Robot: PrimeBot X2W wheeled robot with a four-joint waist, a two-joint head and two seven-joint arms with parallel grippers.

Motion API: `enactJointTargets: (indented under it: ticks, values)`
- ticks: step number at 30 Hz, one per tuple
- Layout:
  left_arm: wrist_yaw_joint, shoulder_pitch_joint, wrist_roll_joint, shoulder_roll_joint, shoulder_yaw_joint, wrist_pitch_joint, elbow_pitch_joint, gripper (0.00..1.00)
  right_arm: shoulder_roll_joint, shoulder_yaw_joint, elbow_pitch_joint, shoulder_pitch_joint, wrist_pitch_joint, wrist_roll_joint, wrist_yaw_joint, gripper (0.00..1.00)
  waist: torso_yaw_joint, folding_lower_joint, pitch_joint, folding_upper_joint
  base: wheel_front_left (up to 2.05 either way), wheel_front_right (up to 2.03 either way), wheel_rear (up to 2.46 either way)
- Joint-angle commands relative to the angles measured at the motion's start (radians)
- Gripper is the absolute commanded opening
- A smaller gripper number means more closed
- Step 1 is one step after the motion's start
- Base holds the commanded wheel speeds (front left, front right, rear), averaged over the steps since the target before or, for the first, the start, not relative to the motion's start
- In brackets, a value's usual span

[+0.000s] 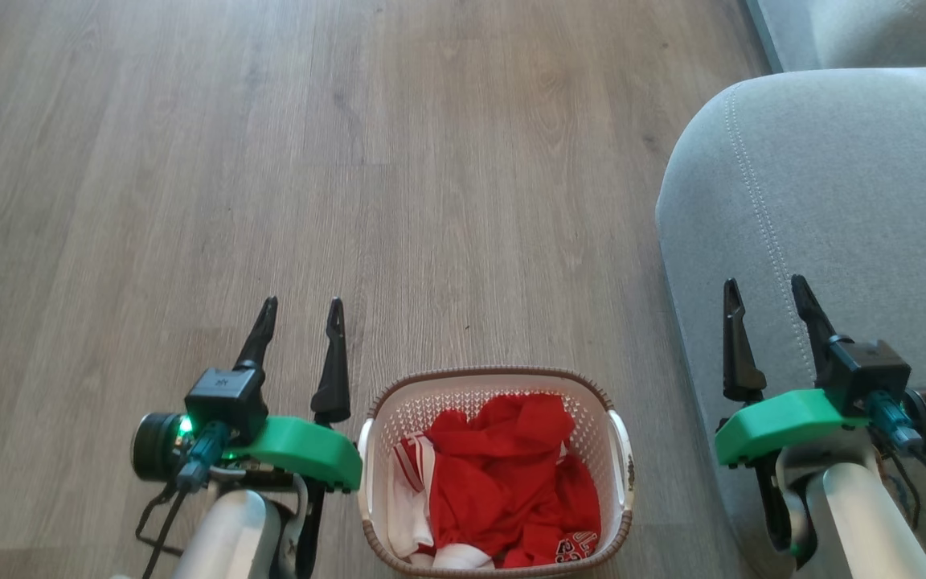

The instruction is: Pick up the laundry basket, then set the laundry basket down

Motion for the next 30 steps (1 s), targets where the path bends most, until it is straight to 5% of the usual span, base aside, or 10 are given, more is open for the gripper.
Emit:
enactJointTargets:
  ticks: [1,30]
  values:
    - [-0.003,-0.035,-0.001,-0.001,0.031,-0.005,-0.029,1.0,0.005,0.02,-0.024,-0.034,-0.012,0.001,0.007,1.0,0.001,0.0,0.0,0.0,0.0,0.0,0.0]
    - [-0.021,-0.035,-0.025,-0.001,0.022,-0.005,0.012,1.0,0.005,0.034,-0.024,-0.037,-0.012,-0.016,0.007,1.0,-0.001,0.0,0.002,0.0,0.0,0.0,0.0]
